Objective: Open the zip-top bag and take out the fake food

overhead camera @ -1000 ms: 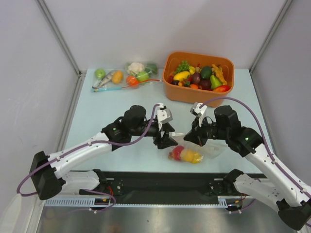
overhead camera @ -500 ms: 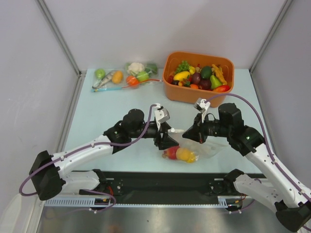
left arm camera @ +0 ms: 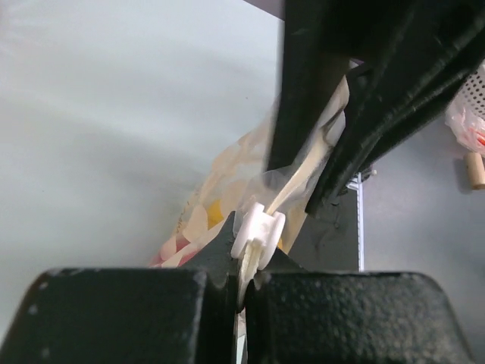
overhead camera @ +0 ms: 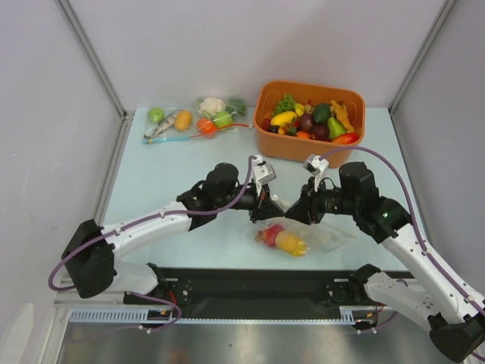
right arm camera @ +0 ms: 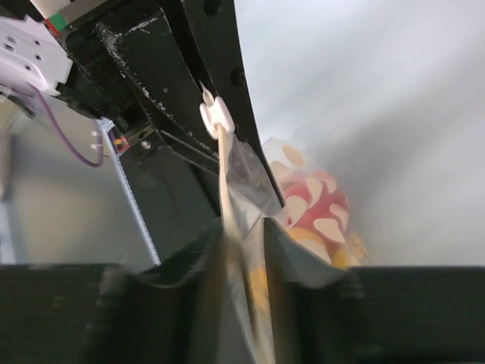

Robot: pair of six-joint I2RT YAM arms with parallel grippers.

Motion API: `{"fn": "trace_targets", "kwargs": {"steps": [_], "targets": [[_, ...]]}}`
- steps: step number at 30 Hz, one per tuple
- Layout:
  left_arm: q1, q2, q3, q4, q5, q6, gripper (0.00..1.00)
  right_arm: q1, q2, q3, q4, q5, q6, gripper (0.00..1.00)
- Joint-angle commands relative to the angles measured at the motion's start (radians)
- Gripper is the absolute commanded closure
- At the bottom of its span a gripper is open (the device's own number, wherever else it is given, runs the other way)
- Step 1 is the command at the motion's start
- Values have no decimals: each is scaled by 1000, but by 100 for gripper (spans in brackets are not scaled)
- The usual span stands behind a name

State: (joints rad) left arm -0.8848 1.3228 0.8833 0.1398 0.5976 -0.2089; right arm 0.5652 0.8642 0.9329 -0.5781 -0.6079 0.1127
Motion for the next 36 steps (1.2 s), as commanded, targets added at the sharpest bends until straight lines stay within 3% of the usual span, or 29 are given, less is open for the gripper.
{"fn": "trace_targets", "kwargs": {"steps": [1, 4, 12, 22, 25, 29, 36], "targets": [[-2, 15, 89, -25, 86, 41, 100, -4, -16, 39, 0, 36, -4, 65], [0, 9, 106, -28, 117, 46, 100, -17, -16, 72, -31, 31, -30, 41], [6, 67, 161, -63, 237, 26, 100, -37, 107, 273, -187, 14, -110, 12], [6, 112, 240, -189, 289, 91, 100, -39, 64, 258, -118, -38, -99, 12], [6, 118, 247, -203, 309, 92, 100, -41, 59, 238, -114, -49, -110, 17], [6, 116, 249, -218, 314, 106, 100, -44, 50, 216, -97, -69, -108, 32], [4, 107, 247, -233, 321, 118, 100, -67, 52, 182, -29, -127, -76, 43]]}}
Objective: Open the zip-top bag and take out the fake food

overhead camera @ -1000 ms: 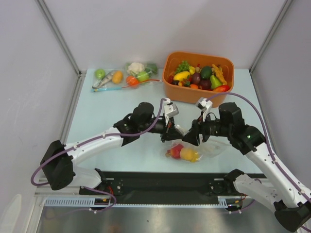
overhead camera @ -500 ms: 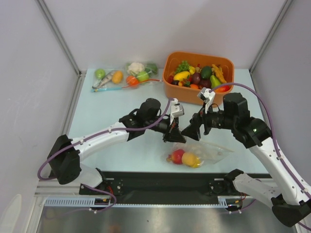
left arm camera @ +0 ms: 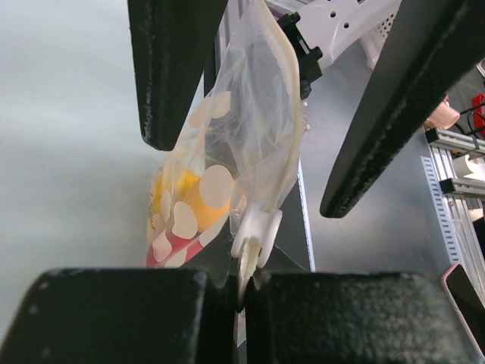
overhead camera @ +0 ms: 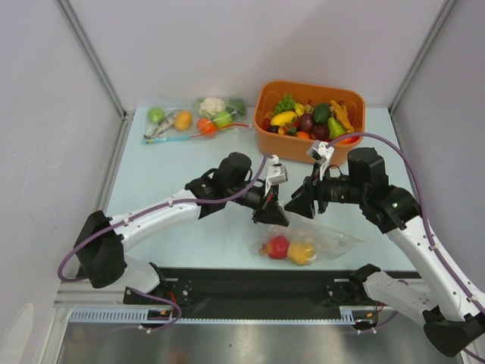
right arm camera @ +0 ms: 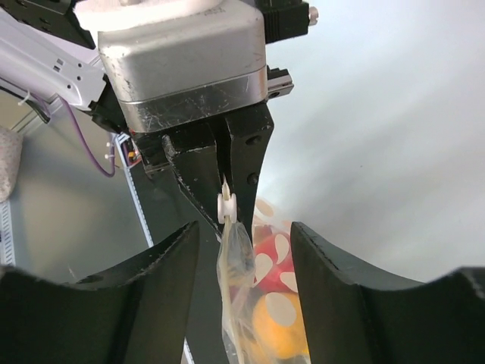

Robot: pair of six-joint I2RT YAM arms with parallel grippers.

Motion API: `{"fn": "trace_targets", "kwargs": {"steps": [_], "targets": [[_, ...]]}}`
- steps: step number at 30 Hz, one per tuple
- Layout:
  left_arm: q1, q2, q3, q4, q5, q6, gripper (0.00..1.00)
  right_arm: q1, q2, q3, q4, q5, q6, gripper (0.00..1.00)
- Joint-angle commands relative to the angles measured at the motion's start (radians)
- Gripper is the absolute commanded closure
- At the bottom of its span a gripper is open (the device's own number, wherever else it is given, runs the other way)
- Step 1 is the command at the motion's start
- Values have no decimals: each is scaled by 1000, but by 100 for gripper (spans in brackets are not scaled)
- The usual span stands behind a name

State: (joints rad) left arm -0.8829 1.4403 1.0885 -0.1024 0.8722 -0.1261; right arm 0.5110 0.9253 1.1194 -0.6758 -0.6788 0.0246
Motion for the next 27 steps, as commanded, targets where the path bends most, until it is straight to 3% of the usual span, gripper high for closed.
{"fn": "trace_targets", "kwargs": {"steps": [1, 27], "targets": [[2, -12, 42, 9, 45, 36, 100, -14, -2, -7, 84, -67, 20, 44], [-1, 14, 45, 20, 53, 34, 100, 0, 75, -26, 122, -168, 48, 71]]}}
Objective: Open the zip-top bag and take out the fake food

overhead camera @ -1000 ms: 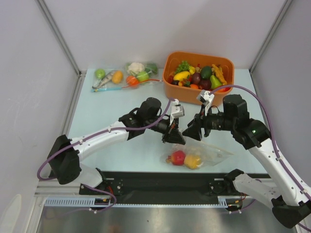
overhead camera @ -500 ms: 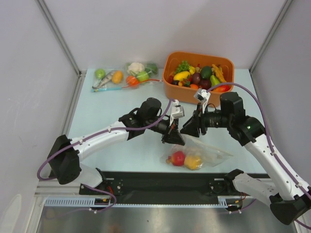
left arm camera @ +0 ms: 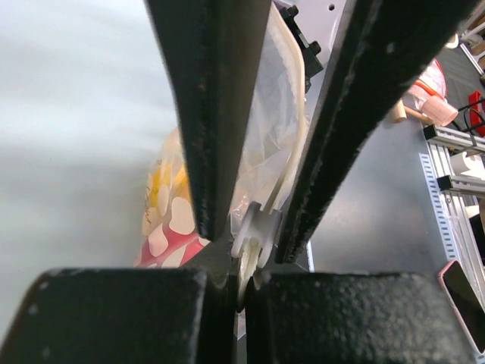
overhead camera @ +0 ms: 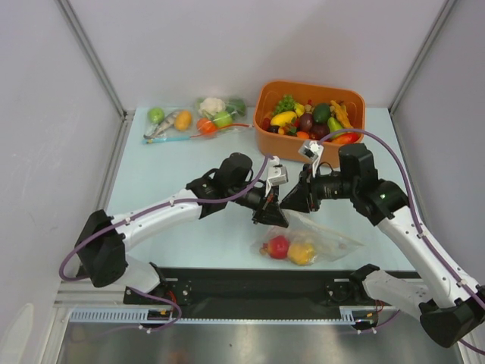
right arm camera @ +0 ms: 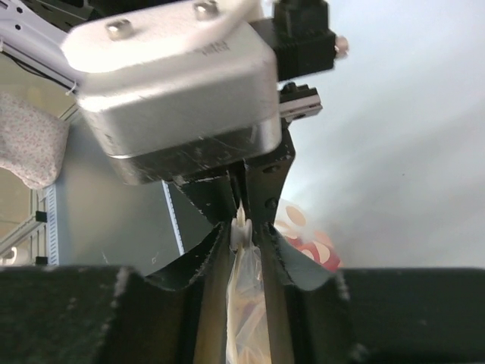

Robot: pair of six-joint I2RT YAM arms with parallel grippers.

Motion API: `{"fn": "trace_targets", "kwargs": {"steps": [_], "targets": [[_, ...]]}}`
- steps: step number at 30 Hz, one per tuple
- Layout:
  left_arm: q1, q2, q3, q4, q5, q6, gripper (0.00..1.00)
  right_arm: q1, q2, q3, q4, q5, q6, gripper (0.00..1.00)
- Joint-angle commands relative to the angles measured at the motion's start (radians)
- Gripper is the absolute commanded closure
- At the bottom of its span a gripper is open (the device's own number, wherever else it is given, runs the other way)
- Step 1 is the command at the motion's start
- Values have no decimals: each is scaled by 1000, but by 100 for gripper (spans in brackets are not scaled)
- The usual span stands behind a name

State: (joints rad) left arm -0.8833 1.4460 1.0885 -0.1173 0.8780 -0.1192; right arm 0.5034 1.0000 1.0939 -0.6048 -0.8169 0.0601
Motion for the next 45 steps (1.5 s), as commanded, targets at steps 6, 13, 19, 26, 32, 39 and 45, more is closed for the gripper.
{"fn": "trace_targets", "kwargs": {"steps": [6, 13, 19, 26, 32, 39, 45], "targets": [[-2, 19, 48, 31, 47, 29, 100, 17, 12, 3, 62, -30, 15, 87], [0, 27, 50, 54, 58, 12, 99, 15, 14, 1, 19, -7, -12, 100], [7, 19, 33, 91, 61, -7, 100, 14, 2, 1, -32, 13, -39, 100], [36, 13, 17, 99, 65, -14, 100, 0, -14, -6, -72, 21, -55, 100], [60, 7, 5, 97, 72, -11, 100, -8, -20, -6, -92, 21, -57, 100], [78, 4, -10, 87, 62, -5, 100, -19, -24, -6, -107, 22, -55, 100], [99, -7, -21, 36, -11, 13, 100, -28, -31, -6, -125, 25, -85, 100]]}}
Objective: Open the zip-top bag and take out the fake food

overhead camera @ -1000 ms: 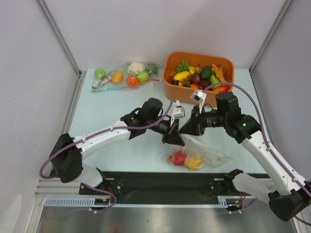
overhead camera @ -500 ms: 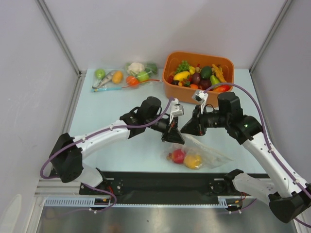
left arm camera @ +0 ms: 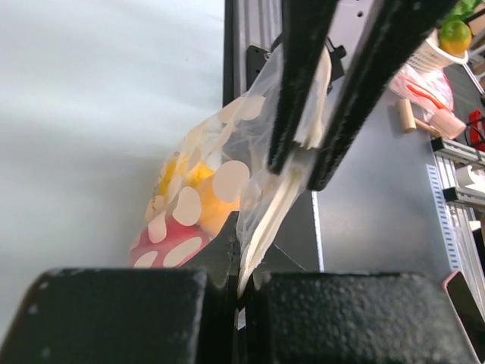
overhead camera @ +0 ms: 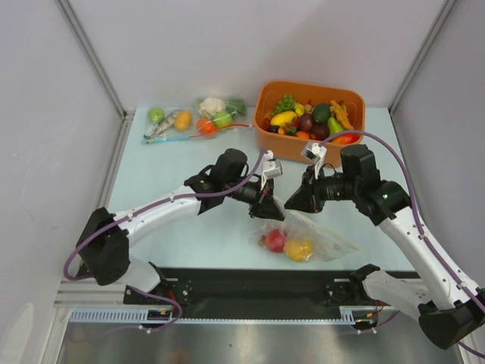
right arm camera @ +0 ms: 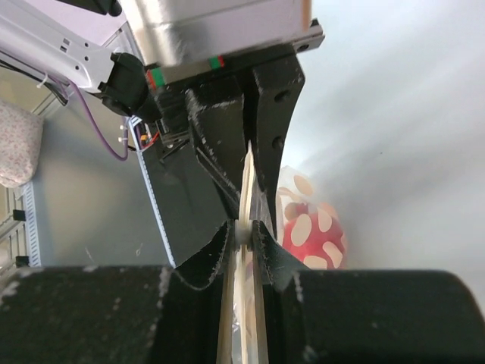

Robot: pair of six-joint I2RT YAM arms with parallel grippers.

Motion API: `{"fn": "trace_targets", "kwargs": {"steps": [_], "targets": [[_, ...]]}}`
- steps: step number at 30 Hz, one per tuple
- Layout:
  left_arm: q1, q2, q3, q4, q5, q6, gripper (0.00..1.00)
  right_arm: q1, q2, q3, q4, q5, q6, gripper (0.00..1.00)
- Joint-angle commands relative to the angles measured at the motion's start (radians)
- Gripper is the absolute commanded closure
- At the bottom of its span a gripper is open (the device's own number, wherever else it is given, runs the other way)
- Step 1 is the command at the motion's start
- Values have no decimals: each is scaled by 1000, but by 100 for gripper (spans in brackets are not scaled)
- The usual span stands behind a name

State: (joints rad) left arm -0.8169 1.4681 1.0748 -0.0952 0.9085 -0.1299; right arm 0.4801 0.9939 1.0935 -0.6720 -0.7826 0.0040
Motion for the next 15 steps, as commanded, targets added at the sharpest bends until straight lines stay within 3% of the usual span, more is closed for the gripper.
{"fn": "trace_targets", "kwargs": {"steps": [1, 15], "targets": [[38, -32, -9, 11, -49, 26, 100, -6, -24, -7, -58, -9, -30, 100], [73, -63, -19, -103, -238, 79, 100, -14, -24, -7, -74, -7, -36, 100]]}}
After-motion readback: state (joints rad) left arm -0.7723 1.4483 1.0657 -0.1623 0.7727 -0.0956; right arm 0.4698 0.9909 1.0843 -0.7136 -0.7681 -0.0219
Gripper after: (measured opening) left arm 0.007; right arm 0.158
